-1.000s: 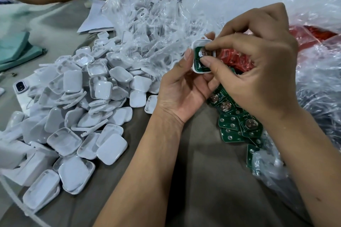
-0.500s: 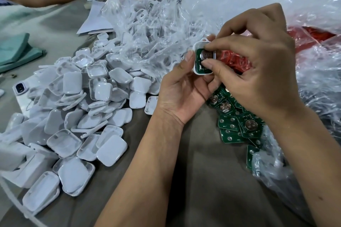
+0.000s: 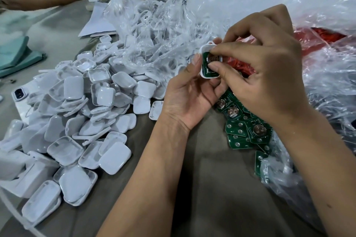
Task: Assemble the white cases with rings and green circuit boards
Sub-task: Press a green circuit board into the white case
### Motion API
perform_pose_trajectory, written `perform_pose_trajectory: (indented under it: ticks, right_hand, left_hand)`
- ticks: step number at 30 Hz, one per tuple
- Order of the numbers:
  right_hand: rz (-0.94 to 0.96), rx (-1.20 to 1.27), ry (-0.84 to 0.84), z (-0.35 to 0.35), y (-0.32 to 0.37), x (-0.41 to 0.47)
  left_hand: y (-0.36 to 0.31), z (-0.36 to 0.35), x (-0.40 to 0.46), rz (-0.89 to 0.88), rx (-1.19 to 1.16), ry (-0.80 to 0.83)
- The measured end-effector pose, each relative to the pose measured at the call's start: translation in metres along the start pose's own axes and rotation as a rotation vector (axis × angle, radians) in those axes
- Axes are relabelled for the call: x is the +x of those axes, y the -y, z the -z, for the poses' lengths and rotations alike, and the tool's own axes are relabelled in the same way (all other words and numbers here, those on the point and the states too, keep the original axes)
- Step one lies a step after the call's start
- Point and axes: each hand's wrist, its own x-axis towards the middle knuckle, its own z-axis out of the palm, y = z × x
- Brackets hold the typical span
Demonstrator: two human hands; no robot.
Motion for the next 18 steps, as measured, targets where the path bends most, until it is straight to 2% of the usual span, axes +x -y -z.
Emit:
perform_pose_trajectory:
  ticks: [8,18]
  right_hand:
    - [-0.030,-0.036,-0.008,-0.0014,0.0005,-0.0003]
    - [-0.060,0.059,0.027,-0.0023,-0.0002,0.0003]
  left_hand:
    - [0.0011,-0.0007,0.0009,-0.005,0.029,-0.015]
    - [-0.0003,-0.0080,-0.0006,0.010,0.011,-0.093]
